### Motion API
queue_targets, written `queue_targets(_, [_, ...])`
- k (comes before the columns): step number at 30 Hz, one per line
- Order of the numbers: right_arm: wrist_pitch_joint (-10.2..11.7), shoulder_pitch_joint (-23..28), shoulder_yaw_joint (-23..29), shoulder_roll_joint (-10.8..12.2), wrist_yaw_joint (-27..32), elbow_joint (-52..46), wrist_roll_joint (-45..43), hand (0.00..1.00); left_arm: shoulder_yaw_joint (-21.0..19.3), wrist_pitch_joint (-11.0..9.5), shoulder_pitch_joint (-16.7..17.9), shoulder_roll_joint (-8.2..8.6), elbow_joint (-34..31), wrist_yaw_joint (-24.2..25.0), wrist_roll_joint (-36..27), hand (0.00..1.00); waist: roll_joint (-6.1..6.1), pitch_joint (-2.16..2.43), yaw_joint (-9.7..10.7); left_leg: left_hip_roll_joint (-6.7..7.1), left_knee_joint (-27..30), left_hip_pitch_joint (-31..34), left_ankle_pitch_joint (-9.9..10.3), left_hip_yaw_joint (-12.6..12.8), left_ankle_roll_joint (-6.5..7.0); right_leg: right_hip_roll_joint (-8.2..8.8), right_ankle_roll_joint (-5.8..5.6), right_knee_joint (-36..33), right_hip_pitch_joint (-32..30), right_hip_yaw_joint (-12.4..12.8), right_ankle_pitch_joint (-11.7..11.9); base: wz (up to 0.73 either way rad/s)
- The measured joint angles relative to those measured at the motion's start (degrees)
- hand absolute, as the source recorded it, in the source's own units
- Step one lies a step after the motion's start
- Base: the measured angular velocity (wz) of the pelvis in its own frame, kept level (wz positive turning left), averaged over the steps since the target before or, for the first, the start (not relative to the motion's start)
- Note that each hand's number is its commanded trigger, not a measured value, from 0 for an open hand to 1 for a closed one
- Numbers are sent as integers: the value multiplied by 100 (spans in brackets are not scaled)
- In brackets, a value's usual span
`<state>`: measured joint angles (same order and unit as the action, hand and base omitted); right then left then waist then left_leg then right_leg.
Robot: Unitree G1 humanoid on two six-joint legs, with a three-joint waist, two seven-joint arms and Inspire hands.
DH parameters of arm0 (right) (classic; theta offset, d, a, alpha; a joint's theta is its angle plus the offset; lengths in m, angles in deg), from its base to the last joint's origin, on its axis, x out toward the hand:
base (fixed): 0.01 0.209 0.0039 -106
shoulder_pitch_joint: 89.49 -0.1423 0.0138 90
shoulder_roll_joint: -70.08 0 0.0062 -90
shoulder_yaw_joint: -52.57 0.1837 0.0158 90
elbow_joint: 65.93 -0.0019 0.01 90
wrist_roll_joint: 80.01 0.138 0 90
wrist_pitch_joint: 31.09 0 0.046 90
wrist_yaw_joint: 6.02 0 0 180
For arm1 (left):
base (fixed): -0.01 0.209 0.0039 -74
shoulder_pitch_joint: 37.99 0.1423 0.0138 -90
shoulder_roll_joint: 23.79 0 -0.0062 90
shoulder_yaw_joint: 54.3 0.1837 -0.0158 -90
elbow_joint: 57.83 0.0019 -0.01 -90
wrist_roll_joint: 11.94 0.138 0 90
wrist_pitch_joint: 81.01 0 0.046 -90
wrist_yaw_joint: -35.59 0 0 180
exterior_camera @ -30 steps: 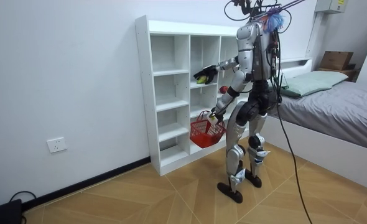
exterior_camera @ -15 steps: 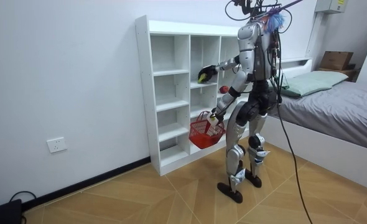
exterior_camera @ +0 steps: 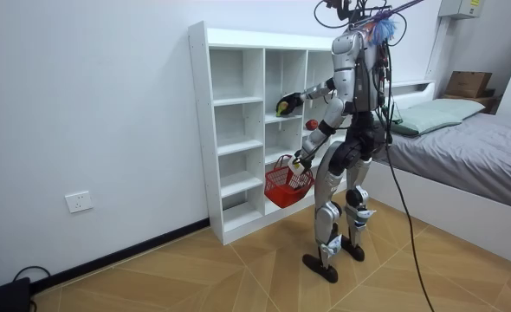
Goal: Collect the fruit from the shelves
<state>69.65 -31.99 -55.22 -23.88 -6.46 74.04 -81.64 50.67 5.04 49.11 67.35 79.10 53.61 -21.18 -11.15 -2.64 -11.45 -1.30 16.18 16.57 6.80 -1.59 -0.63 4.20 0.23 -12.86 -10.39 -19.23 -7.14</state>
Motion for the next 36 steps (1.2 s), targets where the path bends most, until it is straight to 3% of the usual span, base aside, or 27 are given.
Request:
queue_targets(12, [46, 251, 110, 106, -228, -416, 132, 100, 34, -20, -4, 70, 3, 14, 13, 100, 237, -3, 94, -2, 18, 17, 0, -6, 0, -5, 5, -1, -12, 20, 5, 0])
queue_targets(17, [87, 662, 119, 206, -221, -978, -98, 100, 59, -23, -4, 96, 27, 6, 30, 100, 313, 59, 204, -2, 9, 38, 1, 6, 0, -6, 5, 2, -49, 40, 5, -1])
queue_targets(21, [208, 946, 32, 292, -233, -1236, -256, 100, 103, -33, -28, 173, 217, -47, 34, 100, 455, 125, 338, -16, -38, -34, 0, 106, 1, -2, 6, -56, -68, 139, 6, -11])
queue_targets(26, [236, 1154, -43, 290, -351, -1487, -357, 100, 120, -48, -74, 258, 383, -99, 41, 100, 516, 124, 405, -26, -84, -84, -13, 170, -2, -7, 7, -82, -76, 226, 5, -10])
queue_targets(29, [125, 1466, -131, 334, -578, -1699, -667, 100, 127, -76, -75, 253, 382, -83, 44, 100, 514, 126, 396, -40, -75, -82, -18, 278, 5, -17, 7, -92, -146, 338, 5, -16])
queue_targets(31, [-83, 1792, -254, 433, -831, -1708, -943, 100, 127, -123, -79, 258, 382, -45, 42, 100, 521, 128, 390, -40, -69, -3, -28, 324, 15, -10, 6, -115, -265, 376, 20, -10])
queue_targets(36, [-109, 2229, -400, 485, -1042, -1798, -1019, 100, 199, -153, -78, 316, 392, 8, 1, 100, 529, 130, 402, -43, -75, 175, -36, 439, 26, 17, 8, -244, -558, 505, 23, -12])
